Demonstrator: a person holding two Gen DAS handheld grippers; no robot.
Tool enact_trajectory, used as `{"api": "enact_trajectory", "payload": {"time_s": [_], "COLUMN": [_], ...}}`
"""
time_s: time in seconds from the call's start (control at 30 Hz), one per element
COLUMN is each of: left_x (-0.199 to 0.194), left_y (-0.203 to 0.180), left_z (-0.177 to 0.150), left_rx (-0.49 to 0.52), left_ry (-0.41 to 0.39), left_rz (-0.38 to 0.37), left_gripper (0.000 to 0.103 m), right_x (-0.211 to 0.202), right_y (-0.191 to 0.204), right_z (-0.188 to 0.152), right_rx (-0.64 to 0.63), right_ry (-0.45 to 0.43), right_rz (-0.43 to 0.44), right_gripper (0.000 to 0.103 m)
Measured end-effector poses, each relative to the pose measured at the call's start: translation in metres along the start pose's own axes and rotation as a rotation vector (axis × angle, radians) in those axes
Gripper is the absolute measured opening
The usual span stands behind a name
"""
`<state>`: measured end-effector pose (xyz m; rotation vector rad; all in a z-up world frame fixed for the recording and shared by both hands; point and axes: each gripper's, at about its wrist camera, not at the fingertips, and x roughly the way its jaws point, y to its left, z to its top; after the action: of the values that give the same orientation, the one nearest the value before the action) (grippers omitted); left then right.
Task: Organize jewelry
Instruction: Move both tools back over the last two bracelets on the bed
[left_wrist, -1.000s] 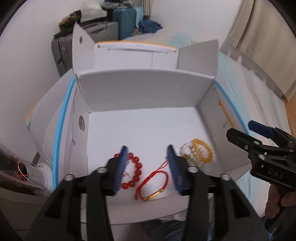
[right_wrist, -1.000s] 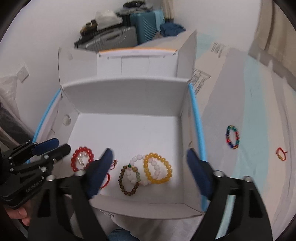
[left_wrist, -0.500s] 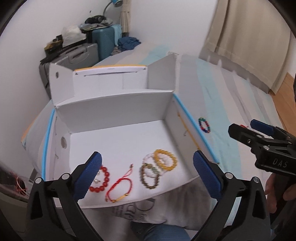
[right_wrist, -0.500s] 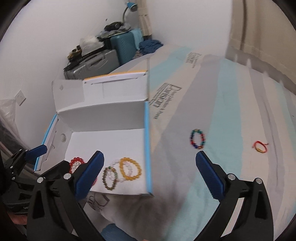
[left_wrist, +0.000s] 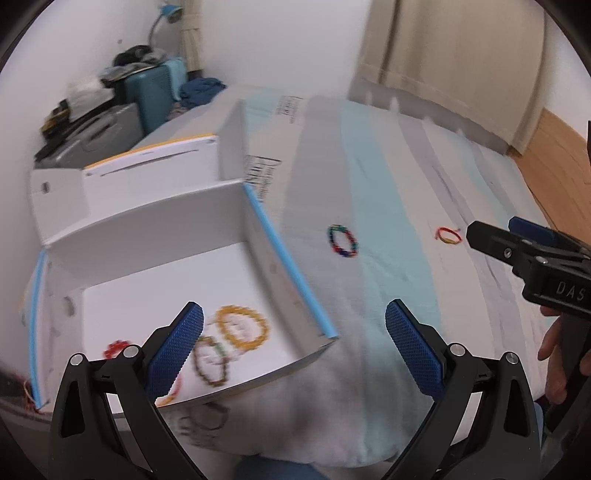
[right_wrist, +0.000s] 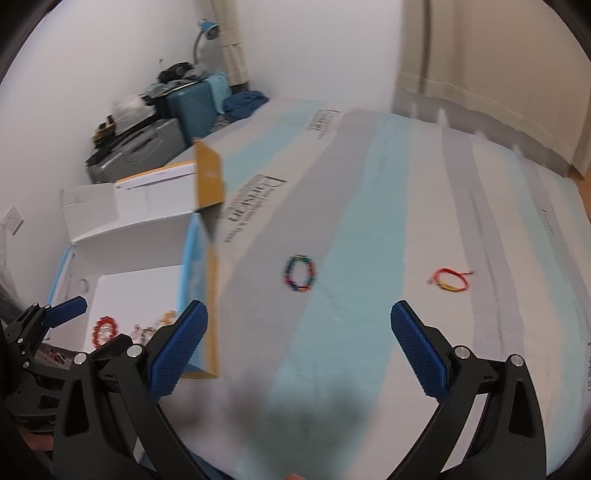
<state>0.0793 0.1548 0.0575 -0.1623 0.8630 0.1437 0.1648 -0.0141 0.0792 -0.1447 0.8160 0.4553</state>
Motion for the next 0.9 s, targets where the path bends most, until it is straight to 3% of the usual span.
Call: {"api": "enact_trajectory", "payload": {"time_s": [0.43,0.9], "left_x": [0.082,0.187], "left_y": [-0.085,-0.119], "left_z": [0.030,0.065], "left_rx": [0.053,0.051], "left_ry": [0.034,0.113], "left_rz": [-0.085,-0.091], "left_gripper": [0.097,0.097], "right_x": [0.043,0.131], "right_y": [-0.112,-0.190], "right_z": [0.002,0.023], "right_rx": [0.090,0.143], "right_ry": [0.061,0.157], "right_rz": [-0.116,-0.162], "right_gripper": [0.095,0.095]}}
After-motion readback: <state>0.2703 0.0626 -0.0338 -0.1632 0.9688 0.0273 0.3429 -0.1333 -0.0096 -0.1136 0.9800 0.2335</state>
